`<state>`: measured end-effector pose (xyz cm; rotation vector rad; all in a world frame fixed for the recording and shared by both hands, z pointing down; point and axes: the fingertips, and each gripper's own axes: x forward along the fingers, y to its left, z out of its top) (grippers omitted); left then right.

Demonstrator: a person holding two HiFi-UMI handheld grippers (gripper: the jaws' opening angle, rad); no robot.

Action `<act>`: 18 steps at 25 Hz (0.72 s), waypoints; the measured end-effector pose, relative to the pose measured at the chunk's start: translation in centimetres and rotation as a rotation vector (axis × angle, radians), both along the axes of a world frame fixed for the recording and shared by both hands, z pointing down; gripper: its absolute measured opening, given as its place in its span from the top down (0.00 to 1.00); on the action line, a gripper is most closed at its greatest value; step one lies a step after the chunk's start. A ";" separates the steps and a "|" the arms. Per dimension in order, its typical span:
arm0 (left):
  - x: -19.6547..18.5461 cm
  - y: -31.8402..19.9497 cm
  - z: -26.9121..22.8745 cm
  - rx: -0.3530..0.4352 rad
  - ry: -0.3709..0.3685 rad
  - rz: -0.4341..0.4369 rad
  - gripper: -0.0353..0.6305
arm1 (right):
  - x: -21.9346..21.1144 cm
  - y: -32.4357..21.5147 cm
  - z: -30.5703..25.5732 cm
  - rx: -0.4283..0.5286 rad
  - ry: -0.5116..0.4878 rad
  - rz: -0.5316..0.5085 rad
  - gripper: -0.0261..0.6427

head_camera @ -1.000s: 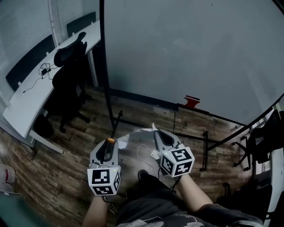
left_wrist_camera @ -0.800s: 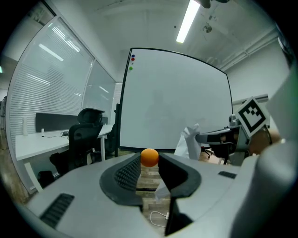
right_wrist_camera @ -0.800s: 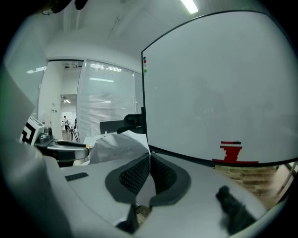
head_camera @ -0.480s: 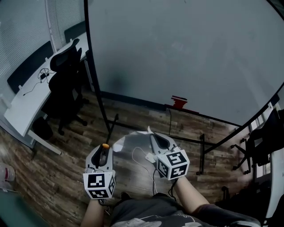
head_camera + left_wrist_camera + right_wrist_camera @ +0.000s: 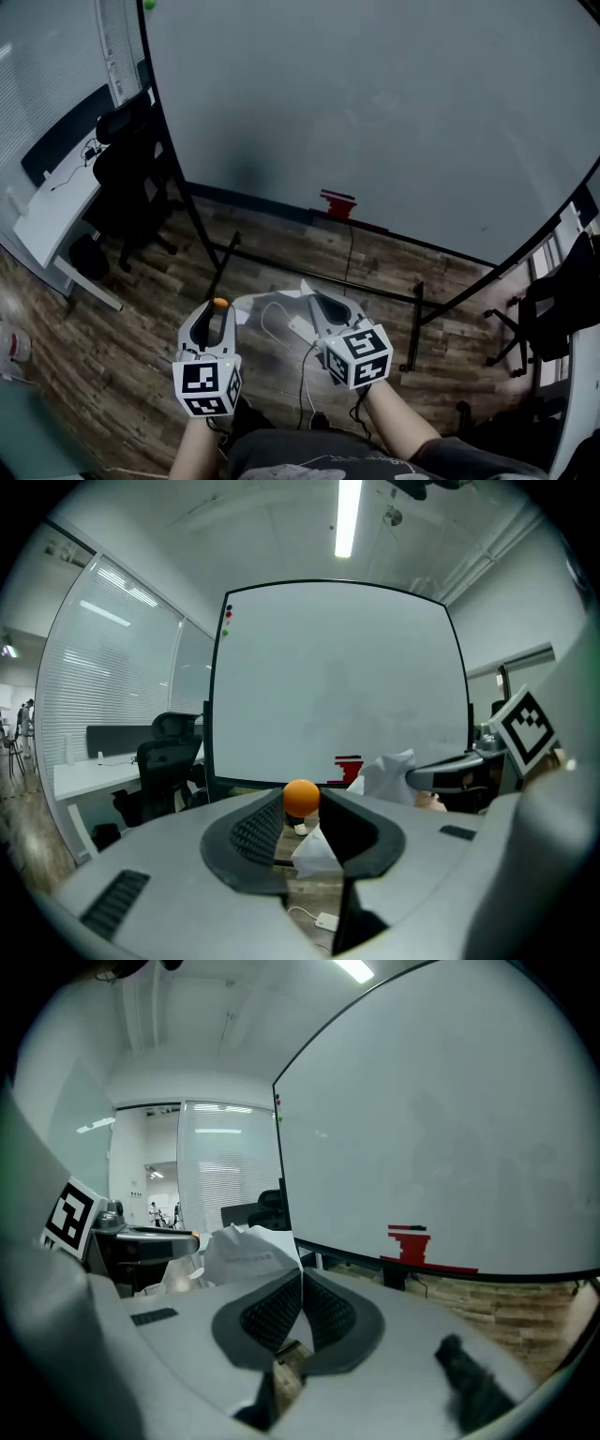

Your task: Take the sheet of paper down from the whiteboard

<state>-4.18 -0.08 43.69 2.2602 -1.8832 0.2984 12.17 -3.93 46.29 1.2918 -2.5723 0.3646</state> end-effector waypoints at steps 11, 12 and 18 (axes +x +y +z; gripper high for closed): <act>9.6 7.3 2.1 -0.040 0.001 -0.001 0.76 | 8.7 7.7 1.5 -0.030 0.002 -0.038 0.93; 9.9 7.9 2.3 -0.045 -0.001 -0.005 0.76 | 9.2 8.2 1.7 -0.036 -0.001 -0.038 0.93; 10.4 10.7 2.3 -0.047 -0.008 -0.051 0.76 | 10.3 9.9 2.0 -0.046 -0.012 -0.067 0.93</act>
